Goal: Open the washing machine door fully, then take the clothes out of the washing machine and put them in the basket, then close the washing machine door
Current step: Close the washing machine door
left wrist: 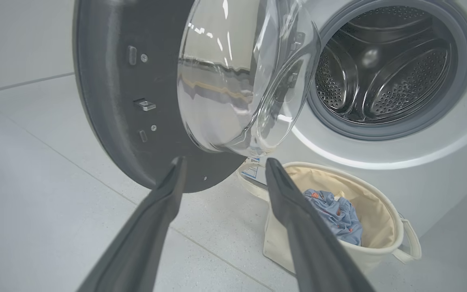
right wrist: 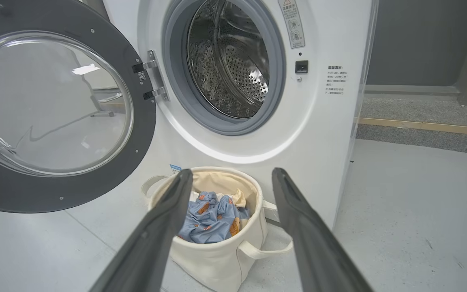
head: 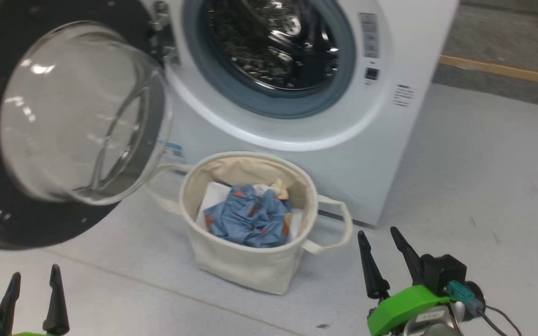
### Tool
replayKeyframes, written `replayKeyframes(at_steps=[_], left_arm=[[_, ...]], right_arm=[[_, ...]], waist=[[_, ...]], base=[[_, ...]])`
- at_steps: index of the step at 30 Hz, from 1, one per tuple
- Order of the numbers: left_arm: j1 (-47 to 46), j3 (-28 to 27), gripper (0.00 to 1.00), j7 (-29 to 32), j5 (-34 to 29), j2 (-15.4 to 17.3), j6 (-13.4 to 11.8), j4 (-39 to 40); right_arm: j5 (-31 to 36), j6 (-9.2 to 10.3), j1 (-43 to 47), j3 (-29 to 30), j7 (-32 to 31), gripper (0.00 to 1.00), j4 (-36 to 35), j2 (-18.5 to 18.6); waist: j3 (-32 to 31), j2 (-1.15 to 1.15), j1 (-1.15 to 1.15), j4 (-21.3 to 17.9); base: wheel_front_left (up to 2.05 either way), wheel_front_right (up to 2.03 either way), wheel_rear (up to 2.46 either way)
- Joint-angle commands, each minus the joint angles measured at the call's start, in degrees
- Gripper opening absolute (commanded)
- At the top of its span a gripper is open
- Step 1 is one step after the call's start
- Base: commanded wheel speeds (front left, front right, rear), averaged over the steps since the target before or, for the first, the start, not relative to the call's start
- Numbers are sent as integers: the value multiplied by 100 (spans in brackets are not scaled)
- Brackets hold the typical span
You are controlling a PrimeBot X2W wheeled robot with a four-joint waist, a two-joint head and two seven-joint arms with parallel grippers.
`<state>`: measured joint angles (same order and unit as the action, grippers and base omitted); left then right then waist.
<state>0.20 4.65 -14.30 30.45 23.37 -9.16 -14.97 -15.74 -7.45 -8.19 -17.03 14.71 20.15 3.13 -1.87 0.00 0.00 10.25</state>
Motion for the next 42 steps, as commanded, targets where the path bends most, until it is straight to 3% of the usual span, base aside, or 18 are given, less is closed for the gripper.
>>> replayKeyframes(at_steps=[1,12,20,36,37,38,42], left_arm=[[-177,-257,100,-69,-3,130,-37,180],[-257,-260,100,-70,53,90,-59,231],[-409,-250,100,-70,64,43,-19,281],[-334,-583,100,-70,173,-92,51,405],[-337,-607,46,-70,204,-100,70,415],[-340,-635,0,-70,243,-105,89,413],[-405,-800,0,22,659,-130,326,403]], right_arm=[[-40,-3,-225,-117,29,100,-158,-23],[-45,-3,-223,-149,29,100,-194,-24],[-99,-3,-287,-202,29,100,-264,-24],[-209,-3,-389,-340,29,100,-181,-25],[-205,-3,-384,-333,29,100,-178,-25],[-203,-3,-378,-328,29,100,-173,-25],[-178,-3,-358,-308,29,100,-161,-25]], waist=[[-34,0,0,267],[36,0,0,1238],[93,0,0,1703],[185,0,0,1832],[189,0,0,1830],[193,0,0,1828],[225,0,0,1825]], base=[[0,0,0],[0,0,0],[0,0,0],[0,0,0],[0,0,0],[0,0,0],[0,0,0]])
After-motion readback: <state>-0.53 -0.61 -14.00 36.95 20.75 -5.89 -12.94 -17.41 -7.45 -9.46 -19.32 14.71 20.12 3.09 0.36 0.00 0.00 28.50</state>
